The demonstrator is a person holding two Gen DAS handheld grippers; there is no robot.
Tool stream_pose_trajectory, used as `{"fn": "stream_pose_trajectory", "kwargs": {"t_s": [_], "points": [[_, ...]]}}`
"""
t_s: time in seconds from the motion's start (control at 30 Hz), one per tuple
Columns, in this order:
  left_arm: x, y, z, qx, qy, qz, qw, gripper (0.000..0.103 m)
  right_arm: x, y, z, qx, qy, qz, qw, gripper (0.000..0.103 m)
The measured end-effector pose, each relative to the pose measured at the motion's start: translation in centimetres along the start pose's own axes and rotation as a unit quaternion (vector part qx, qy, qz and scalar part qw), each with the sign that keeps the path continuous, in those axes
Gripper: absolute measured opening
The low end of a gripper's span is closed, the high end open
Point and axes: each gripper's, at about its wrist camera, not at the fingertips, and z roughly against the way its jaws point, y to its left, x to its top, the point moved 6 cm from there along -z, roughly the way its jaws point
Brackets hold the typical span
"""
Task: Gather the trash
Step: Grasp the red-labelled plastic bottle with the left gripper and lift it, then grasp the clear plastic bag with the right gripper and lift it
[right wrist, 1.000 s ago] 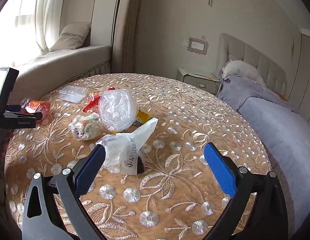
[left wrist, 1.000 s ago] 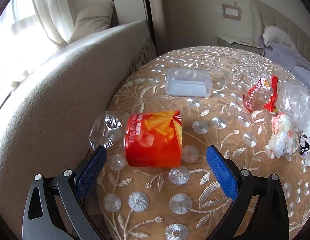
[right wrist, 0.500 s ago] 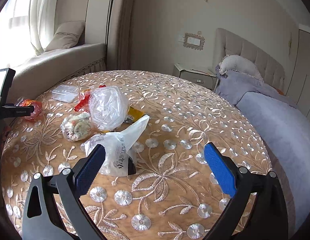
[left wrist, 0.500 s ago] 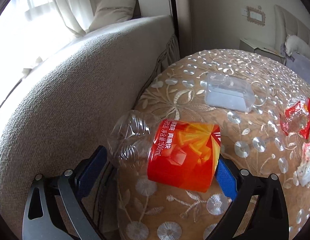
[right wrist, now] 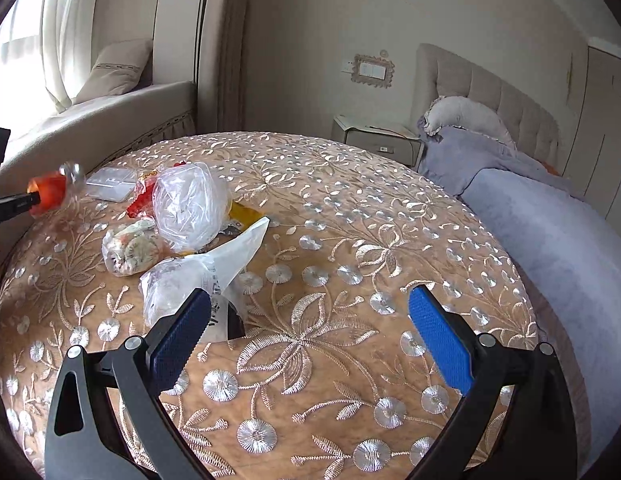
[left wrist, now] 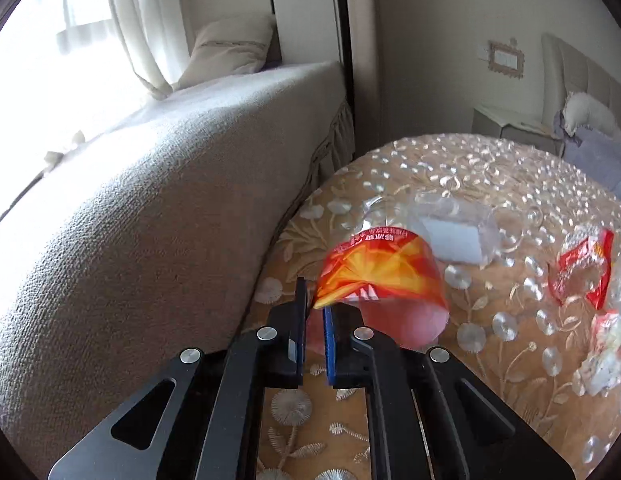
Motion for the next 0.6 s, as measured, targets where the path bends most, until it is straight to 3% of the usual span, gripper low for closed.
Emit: {"fn": "stream_pose_trajectory", "kwargs": {"t_s": [0.2, 0.33, 0.6], "points": [[-0.4, 0.5, -0.1, -0.022, 0.003, 0.008, 0.9997, 0.001, 0.0, 0.4, 0.8, 0.014, -0.007, -0.003, 1.000, 0.099], [0.3, 0.3, 2.7, -0.053, -0.045, 0.008, 0.9976, 0.001, -0.2, 0.5, 1.0, 0.018, -0.004, -0.004, 1.000, 0.099], [0.5, -2.5, 9.5, -0.102, -0.094, -0.027, 0.9900, 0.001, -0.1, 1.6, 1.3, 0.039, -0.006, 0.005, 0.999, 0.099]]}}
